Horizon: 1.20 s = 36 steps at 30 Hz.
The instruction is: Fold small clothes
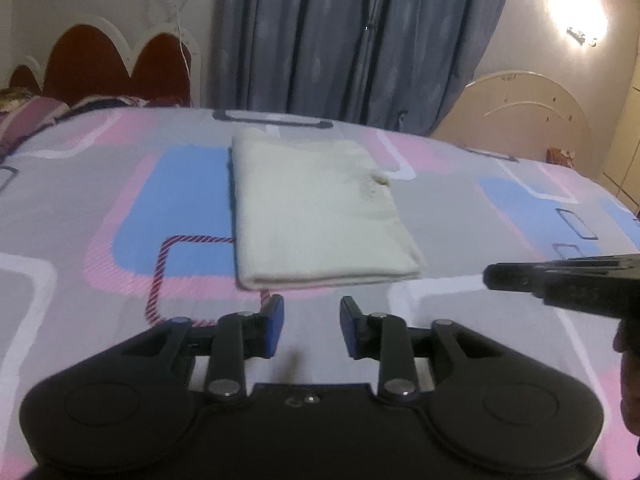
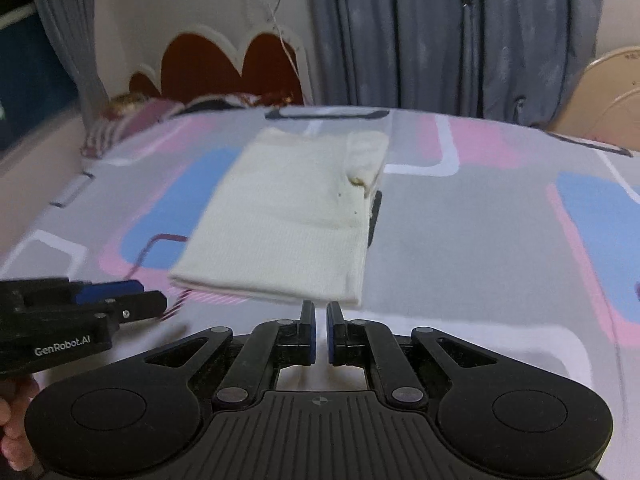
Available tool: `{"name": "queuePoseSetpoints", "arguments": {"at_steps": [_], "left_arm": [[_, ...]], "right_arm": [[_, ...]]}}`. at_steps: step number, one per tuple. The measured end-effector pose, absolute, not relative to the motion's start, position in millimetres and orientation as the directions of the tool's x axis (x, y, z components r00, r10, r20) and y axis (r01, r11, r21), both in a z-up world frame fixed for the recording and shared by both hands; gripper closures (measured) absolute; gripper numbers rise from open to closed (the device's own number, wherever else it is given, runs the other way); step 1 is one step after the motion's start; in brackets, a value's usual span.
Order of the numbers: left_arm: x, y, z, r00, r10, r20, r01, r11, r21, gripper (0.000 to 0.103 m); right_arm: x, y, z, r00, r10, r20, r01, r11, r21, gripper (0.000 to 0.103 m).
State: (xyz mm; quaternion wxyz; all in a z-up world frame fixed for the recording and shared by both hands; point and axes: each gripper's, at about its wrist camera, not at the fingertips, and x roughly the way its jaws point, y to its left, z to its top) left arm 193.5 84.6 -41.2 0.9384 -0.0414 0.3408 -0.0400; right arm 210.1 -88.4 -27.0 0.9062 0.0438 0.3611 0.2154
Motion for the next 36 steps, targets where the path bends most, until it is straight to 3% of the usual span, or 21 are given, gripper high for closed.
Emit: {"name": "queuePoseSetpoints", "arguments": {"at_steps": [4,5,6,7,8,9,10,11,12,22,36], "left_arm": [[150.3,71.5,-15.7,0.797,-0.086,-0.598,0.044,0.996,-0.084,0.067],[138.3,67.7,-8.3,0.805,-0.089,-0.587,0.048,0.995,-0.085,0.060],[131.7,64.9,-2.4,0.812,-0.088,-0.577,0.050,0.995,-0.082,0.052],[121.7,61.1,3.9,0.824,-0.080,-0.561,0.045,0.996,-0.076,0.020],[109.9,56.0,9.8,0.844,-0.061,-0.533,0.034,0.998,-0.060,0.001],[95.7,49.8,15.6,0.869,-0.033,-0.493,0.017,0.999,-0.037,0.000],[83.5,44.3,20.2,0.882,-0.011,-0.471,0.006,1.000,-0.013,0.000],[73.4,39.8,24.1,0.879,-0.011,-0.477,0.013,1.000,0.000,0.000],[65.2,36.8,27.7,0.874,-0.022,-0.485,0.022,1.000,-0.006,0.000],[-9.7,21.4,49.9,0.895,-0.014,-0.446,-0.005,0.999,-0.042,0.000],[-32.2,16.9,59.9,0.905,-0.039,-0.425,0.012,0.998,-0.065,0.000]], "right_arm": [[162.5,-108.7,-1.6,0.673,0.432,-0.600,-0.356,0.900,0.249,0.098],[150.4,-112.0,4.8,0.681,0.432,-0.591,-0.355,0.901,0.249,0.098],[140.2,-114.7,10.1,0.688,0.432,-0.583,-0.355,0.901,0.248,0.098],[128.1,-117.8,16.3,0.697,0.430,-0.573,-0.355,0.902,0.245,0.098],[116.0,-121.1,22.3,0.710,0.427,-0.561,-0.354,0.904,0.240,0.098],[105.8,-123.6,27.4,0.722,0.414,-0.554,-0.344,0.910,0.232,0.090],[94.5,-126.7,32.3,0.736,0.392,-0.552,-0.321,0.920,0.225,0.071],[84.4,-130.5,36.1,0.750,0.382,-0.540,-0.310,0.924,0.223,0.013],[69.9,-135.7,40.1,0.776,0.390,-0.495,-0.322,0.921,0.221,0.001],[-9.0,-151.8,61.4,0.803,0.359,-0.476,-0.325,0.933,0.155,0.000],[-46.6,-161.1,77.0,0.833,0.346,-0.431,-0.326,0.937,0.122,0.000]]}}
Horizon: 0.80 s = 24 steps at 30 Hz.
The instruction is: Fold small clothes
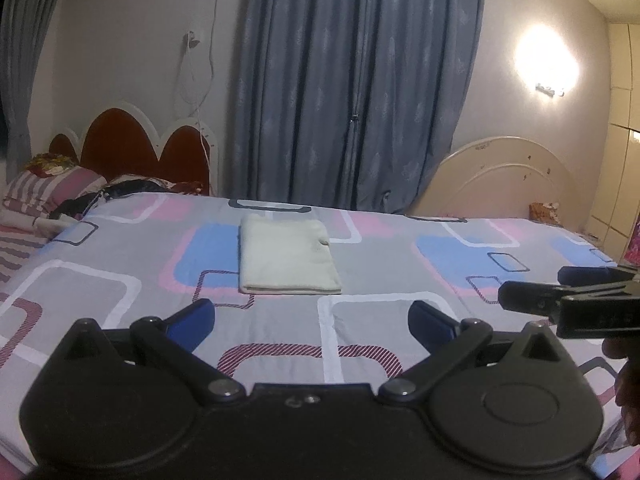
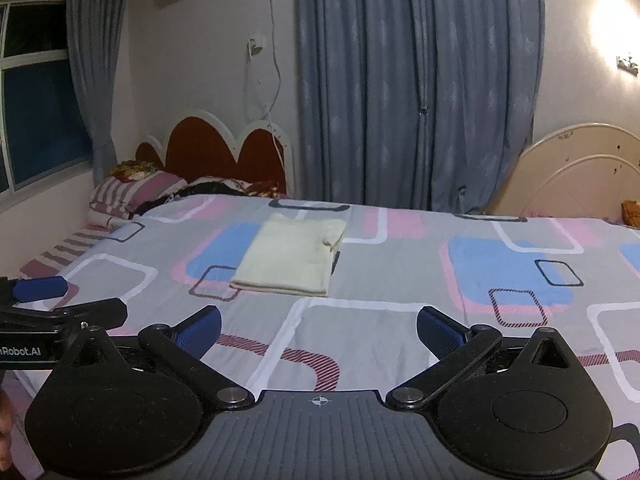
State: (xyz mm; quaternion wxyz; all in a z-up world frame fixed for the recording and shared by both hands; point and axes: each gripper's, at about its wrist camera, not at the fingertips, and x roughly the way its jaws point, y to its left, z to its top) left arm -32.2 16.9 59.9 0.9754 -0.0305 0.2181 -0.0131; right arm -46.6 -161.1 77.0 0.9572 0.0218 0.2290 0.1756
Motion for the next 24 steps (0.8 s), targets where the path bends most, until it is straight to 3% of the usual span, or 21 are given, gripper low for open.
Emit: {"name": "queuePoseSetpoints", "arguments": {"at_steps": [24], "left_arm": [[-30.2,13.8,67.7,0.919,-0.034,-0.392,0.018,0.999,-0.046,0.000]], "right_arm": [[-43.9,-166.1,82.0,0.839,0.352,-0.415,-0.336,0.935,0.113,0.000]]}}
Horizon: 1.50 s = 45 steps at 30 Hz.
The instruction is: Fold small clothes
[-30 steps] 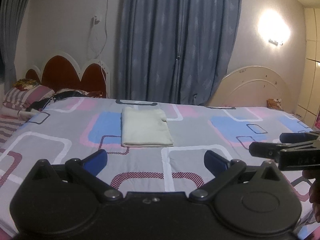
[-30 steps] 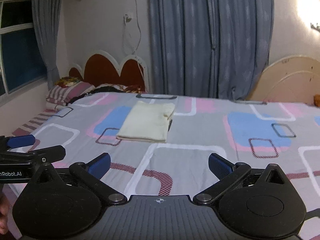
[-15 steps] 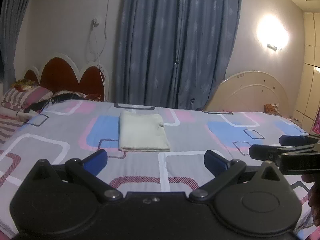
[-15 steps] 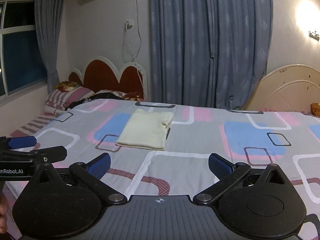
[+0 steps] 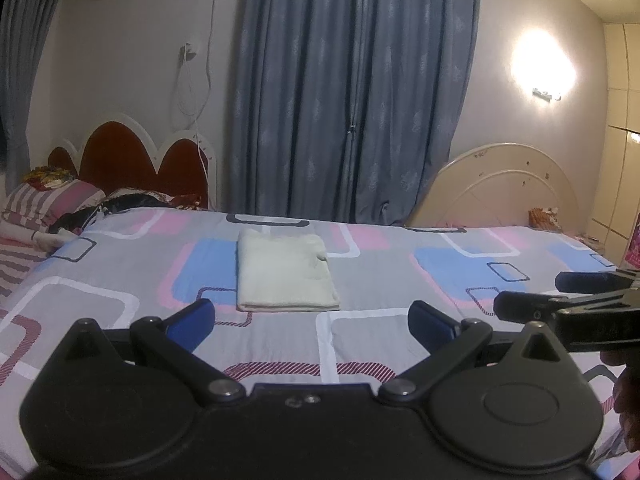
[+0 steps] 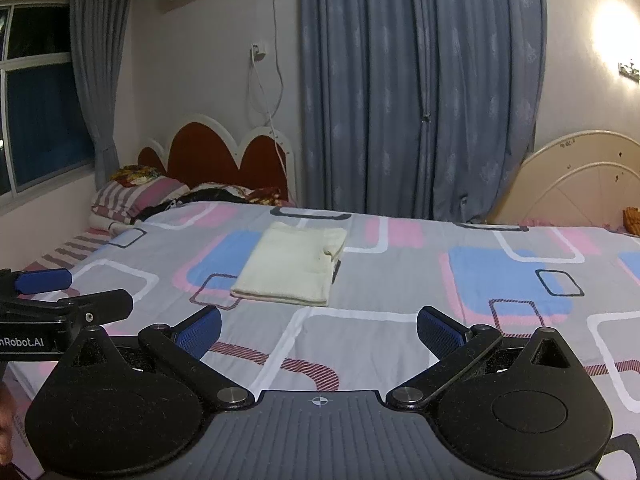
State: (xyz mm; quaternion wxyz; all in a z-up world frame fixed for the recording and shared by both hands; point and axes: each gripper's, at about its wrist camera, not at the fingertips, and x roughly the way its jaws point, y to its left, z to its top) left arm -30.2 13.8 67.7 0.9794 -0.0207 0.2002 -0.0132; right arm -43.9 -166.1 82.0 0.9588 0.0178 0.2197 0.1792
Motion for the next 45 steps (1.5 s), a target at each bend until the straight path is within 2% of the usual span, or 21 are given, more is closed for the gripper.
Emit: {"name": "queuePoseSetpoints", "arguments": {"at_steps": [45], "left_arm": [[-22.9,18.9,71.3,0.926,-0.021,-0.377,0.010,0.999,-0.032,0.000]], "right_arm": [[-38.1,-170.3,84.7,0.839,0.358,-0.410,-0.348,0.932,0.102,0.000]]}}
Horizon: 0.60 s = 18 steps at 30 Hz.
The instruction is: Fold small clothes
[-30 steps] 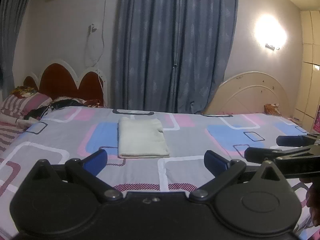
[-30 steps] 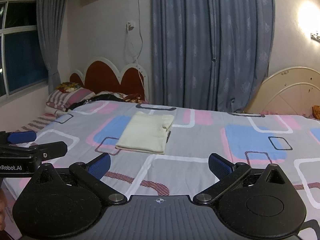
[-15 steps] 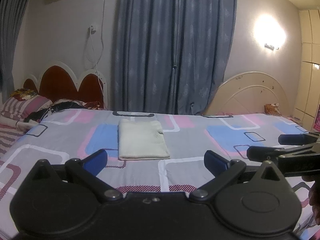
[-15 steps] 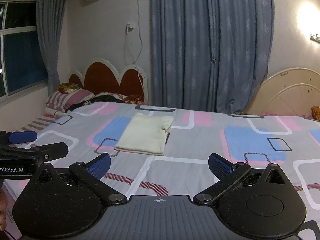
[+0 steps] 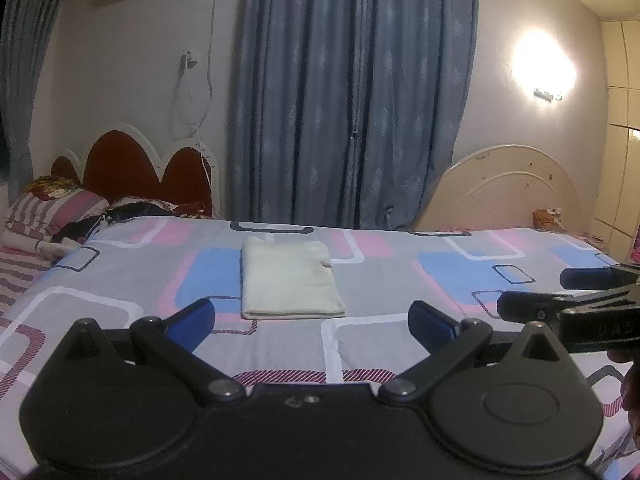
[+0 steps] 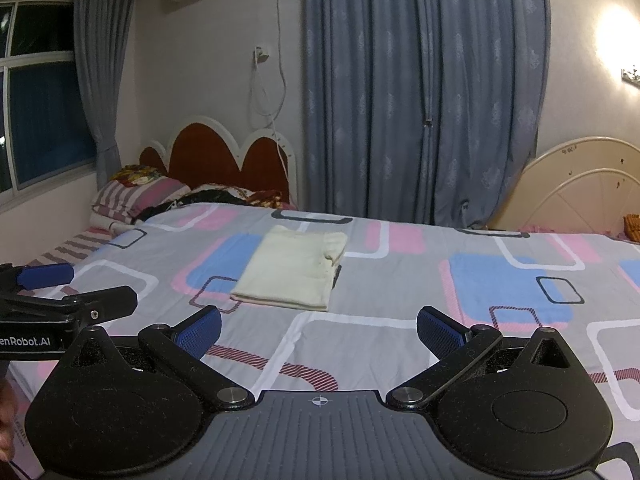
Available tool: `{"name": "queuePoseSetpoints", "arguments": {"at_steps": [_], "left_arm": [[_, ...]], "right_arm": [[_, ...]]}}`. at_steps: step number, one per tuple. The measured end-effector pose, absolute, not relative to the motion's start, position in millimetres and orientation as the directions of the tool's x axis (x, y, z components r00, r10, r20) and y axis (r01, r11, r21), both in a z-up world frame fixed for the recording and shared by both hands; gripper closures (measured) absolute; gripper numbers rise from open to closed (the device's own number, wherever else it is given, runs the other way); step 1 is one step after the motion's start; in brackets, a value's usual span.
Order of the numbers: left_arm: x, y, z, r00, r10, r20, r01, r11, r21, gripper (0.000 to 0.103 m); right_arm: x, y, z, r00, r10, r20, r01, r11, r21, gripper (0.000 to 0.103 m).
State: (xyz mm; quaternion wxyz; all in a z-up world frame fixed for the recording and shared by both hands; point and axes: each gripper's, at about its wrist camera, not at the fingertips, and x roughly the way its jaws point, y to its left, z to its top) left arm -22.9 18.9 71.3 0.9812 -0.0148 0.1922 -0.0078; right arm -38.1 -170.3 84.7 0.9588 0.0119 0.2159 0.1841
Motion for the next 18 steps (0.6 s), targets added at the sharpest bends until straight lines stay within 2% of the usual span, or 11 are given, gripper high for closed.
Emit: {"name": "queuePoseSetpoints", "arguments": {"at_steps": [18], "left_arm": [[-24.0,21.1,69.2,0.926,-0.039,-0.375,0.025,0.999,-0.041,0.001]], "right_arm": [[-38.0,-171.8,82.0,0.841,0.352,-0.411,-0.342,0.934,0.100,0.000]]}}
